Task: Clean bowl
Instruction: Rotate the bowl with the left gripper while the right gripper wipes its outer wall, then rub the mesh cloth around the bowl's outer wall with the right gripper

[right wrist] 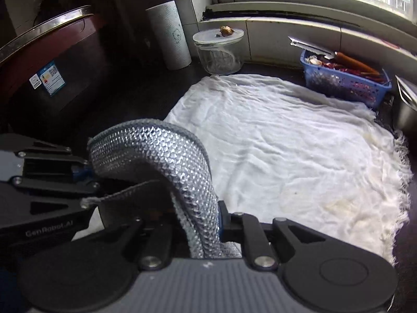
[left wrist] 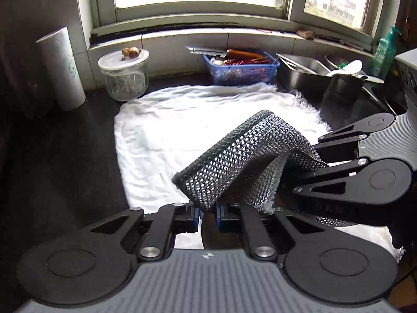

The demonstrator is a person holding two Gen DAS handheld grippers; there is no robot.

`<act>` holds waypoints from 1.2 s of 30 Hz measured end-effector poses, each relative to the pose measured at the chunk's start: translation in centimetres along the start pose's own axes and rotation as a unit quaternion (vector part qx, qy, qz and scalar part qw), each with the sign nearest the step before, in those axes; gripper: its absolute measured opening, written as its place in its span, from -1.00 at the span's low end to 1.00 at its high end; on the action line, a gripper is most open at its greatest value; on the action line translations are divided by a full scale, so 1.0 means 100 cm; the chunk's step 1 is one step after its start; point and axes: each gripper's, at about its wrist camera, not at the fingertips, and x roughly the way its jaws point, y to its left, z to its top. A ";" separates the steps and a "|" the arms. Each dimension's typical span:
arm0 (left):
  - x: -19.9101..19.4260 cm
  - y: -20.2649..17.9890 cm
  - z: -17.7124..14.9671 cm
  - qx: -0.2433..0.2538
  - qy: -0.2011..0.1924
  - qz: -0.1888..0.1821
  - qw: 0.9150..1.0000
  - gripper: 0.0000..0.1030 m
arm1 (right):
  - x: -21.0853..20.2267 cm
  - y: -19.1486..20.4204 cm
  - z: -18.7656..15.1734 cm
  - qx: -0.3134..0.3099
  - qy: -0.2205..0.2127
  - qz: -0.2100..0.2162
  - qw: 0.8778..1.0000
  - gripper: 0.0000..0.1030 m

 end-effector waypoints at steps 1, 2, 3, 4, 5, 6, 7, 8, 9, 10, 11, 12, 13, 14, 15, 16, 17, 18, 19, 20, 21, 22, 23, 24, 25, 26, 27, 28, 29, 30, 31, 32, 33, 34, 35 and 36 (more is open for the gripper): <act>0.003 -0.001 0.003 -0.008 -0.003 -0.002 1.000 -0.79 | -0.003 0.004 0.004 -0.039 -0.007 -0.014 0.999 -0.76; 0.005 -0.001 0.005 -0.015 -0.005 -0.004 1.000 -0.78 | -0.004 0.007 0.007 -0.070 -0.009 -0.024 0.997 -0.76; 0.005 -0.001 0.006 -0.019 -0.005 -0.007 1.000 -0.78 | -0.005 0.008 0.008 -0.093 -0.009 -0.031 0.995 -0.76; 0.004 -0.002 0.005 -0.012 -0.006 -0.011 1.000 -0.78 | -0.004 0.009 0.008 -0.116 -0.007 -0.037 0.993 -0.76; 0.003 -0.003 0.004 -0.003 -0.006 -0.014 1.000 -0.79 | -0.003 0.009 0.008 -0.133 -0.007 -0.041 0.990 -0.76; 0.002 -0.004 0.002 0.013 -0.004 -0.013 1.000 -0.80 | -0.003 0.011 0.007 -0.150 -0.007 -0.045 0.988 -0.76; 0.003 -0.005 -0.002 0.031 0.006 -0.009 0.999 -0.80 | -0.004 0.015 0.004 -0.173 -0.006 -0.049 0.984 -0.77; 0.004 -0.004 -0.005 0.034 0.018 -0.003 0.999 -0.80 | -0.005 0.019 0.001 -0.195 -0.007 -0.054 0.979 -0.78; 0.006 -0.003 -0.009 0.033 0.026 0.001 0.999 -0.80 | -0.004 0.024 -0.004 -0.214 -0.006 -0.058 0.975 -0.77; 0.006 -0.001 -0.015 0.031 0.034 0.005 0.999 -0.80 | -0.001 0.027 -0.008 -0.226 0.001 -0.058 0.972 -0.75; 0.007 -0.001 -0.020 0.029 0.040 0.010 0.999 -0.81 | 0.002 0.027 -0.012 -0.218 0.010 -0.051 0.975 -0.72; 0.005 0.000 -0.025 0.022 0.041 0.013 0.999 -0.81 | 0.004 0.025 -0.014 -0.194 0.016 -0.041 0.980 -0.71; 0.004 0.001 -0.028 0.012 0.042 0.015 0.999 -0.81 | 0.007 0.021 -0.016 -0.165 0.023 -0.034 0.985 -0.68; 0.004 0.004 -0.030 -0.009 0.043 0.015 0.999 -0.81 | 0.008 0.018 -0.018 -0.141 0.027 -0.028 0.989 -0.68; 0.004 0.007 -0.031 -0.031 0.044 0.014 0.998 -0.81 | 0.009 0.015 -0.019 -0.113 0.029 -0.020 0.993 -0.68; 0.004 0.010 -0.032 -0.053 0.045 0.014 0.997 -0.81 | 0.011 0.010 -0.020 -0.072 0.033 -0.010 0.997 -0.68; 0.004 0.013 -0.033 -0.076 0.046 0.014 0.996 -0.81 | 0.013 0.006 -0.020 -0.035 0.036 -0.003 0.999 -0.68; 0.004 0.015 -0.033 -0.089 0.046 0.014 0.995 -0.81 | 0.013 0.004 -0.021 -0.007 0.037 0.002 0.999 -0.69; 0.004 0.016 -0.032 -0.102 0.046 0.013 0.994 -0.81 | 0.014 0.002 -0.021 0.022 0.038 0.005 0.999 -0.69; 0.004 0.017 -0.032 -0.114 0.047 0.013 0.992 -0.81 | 0.015 -0.002 -0.022 0.059 0.039 0.009 0.997 -0.69; 0.004 0.017 -0.032 -0.120 0.049 0.013 0.991 -0.81 | 0.015 -0.008 -0.024 0.105 0.039 0.016 0.994 -0.69; 0.004 0.018 -0.031 -0.126 0.049 0.011 0.991 -0.81 | 0.016 -0.013 -0.027 0.144 0.038 0.024 0.989 -0.69; 0.003 0.020 -0.031 -0.136 0.049 0.007 0.989 -0.82 | 0.016 -0.018 -0.029 0.178 0.036 0.032 0.983 -0.69; 0.003 0.020 -0.030 -0.142 0.047 0.001 0.989 -0.82 | 0.017 -0.024 -0.033 0.218 0.033 0.041 0.975 -0.68; 0.002 0.021 -0.029 -0.147 0.042 -0.007 0.988 -0.82 | 0.017 -0.029 -0.035 0.246 0.031 0.046 0.968 -0.67; 0.001 0.020 -0.027 -0.149 0.037 -0.006 0.988 -0.82 | 0.016 -0.032 -0.035 0.258 0.029 0.047 0.964 -0.66; 0.001 0.019 -0.024 -0.151 0.032 -0.007 0.988 -0.82 | 0.015 -0.033 -0.035 0.264 0.028 0.047 0.963 -0.66; 0.002 0.018 -0.022 -0.153 0.026 -0.009 0.988 -0.82 | 0.013 -0.034 -0.033 0.261 0.025 0.044 0.964 -0.66; 0.005 0.019 -0.019 -0.166 0.023 -0.013 0.986 -0.82 | 0.010 -0.034 -0.029 0.251 0.019 0.038 0.967 -0.66; 0.009 0.019 -0.016 -0.169 0.023 -0.020 0.985 -0.82 | 0.007 -0.034 -0.026 0.239 0.012 0.030 0.971 -0.66; 0.011 0.016 -0.015 -0.166 0.019 -0.023 0.986 -0.82 | 0.005 -0.034 -0.022 0.226 0.006 0.022 0.974 -0.66; 0.014 0.014 -0.014 -0.163 0.020 -0.028 0.986 -0.82 | 0.002 -0.035 -0.018 0.214 -0.001 0.014 0.977 -0.67; 0.016 0.012 -0.014 -0.162 0.021 -0.032 0.986 -0.81 | 0.000 -0.035 -0.013 0.192 -0.006 0.004 0.981 -0.67; 0.019 0.010 -0.015 -0.161 0.024 -0.033 0.986 -0.80 | -0.001 -0.035 -0.008 0.163 -0.009 -0.008 0.987 -0.67; 0.021 0.009 -0.015 -0.159 0.027 -0.034 0.986 -0.80 | -0.001 -0.035 -0.004 0.137 -0.010 -0.017 0.990 -0.67; 0.023 0.008 -0.015 -0.151 0.035 -0.034 0.987 -0.79 | 0.000 -0.033 -0.001 0.109 -0.008 -0.024 0.994 -0.68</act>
